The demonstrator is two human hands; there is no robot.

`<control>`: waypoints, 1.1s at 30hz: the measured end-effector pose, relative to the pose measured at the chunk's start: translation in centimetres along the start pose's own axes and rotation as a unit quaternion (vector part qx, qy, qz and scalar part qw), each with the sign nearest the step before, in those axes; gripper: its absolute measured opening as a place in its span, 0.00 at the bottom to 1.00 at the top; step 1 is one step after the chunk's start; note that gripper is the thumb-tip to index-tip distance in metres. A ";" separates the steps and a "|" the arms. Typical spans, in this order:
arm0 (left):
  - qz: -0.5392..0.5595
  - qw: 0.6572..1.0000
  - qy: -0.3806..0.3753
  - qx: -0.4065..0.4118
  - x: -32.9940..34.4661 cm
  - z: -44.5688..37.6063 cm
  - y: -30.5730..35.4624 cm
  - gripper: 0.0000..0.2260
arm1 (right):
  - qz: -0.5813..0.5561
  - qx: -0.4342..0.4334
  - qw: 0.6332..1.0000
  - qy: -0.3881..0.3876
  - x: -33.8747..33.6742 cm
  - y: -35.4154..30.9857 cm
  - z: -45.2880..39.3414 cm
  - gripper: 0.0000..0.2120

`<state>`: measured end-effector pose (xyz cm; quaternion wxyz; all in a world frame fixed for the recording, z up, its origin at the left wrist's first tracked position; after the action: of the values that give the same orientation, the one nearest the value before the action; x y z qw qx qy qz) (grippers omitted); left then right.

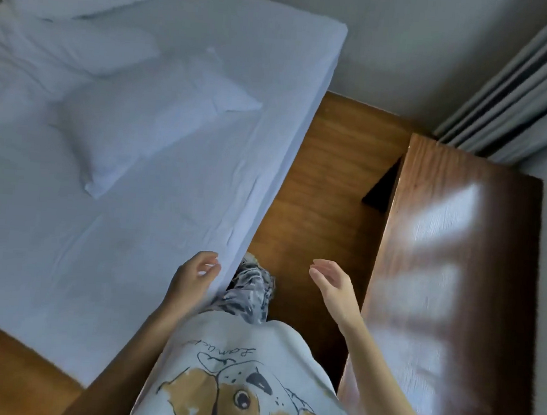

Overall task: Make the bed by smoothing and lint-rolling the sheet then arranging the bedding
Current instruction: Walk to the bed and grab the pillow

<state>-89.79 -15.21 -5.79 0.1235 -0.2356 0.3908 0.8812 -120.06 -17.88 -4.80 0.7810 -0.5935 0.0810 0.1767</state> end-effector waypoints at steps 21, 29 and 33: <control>0.186 0.961 0.165 -0.125 -14.2 -26.5 15.0 0.09 | 0.123 -0.056 0.956 -0.259 9.0 -17.0 -42.6 0.14; 0.240 0.895 0.282 -0.250 -15.2 -32.1 17.0 0.10 | 0.181 -0.109 0.863 -0.460 17.9 -22.3 -57.7 0.12; 0.239 0.882 0.291 -0.284 -15.3 -36.4 18.9 0.11 | 0.221 -0.140 0.828 -0.496 20.6 -24.8 -64.9 0.14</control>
<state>-72.66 -55.47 -7.35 -0.2821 -0.4056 0.1866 0.8492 -86.38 -82.03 -7.76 0.5644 -0.4956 -0.2141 0.6245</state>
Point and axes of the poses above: each hand's wrist, its own z-axis away from the middle knuckle, its own x-axis out of the palm, y = z × x, the point moved 8 cm from there along -z, towards the middle knuckle, and after that the axes turned 11 degrees about -x, right-handed, at the moved point
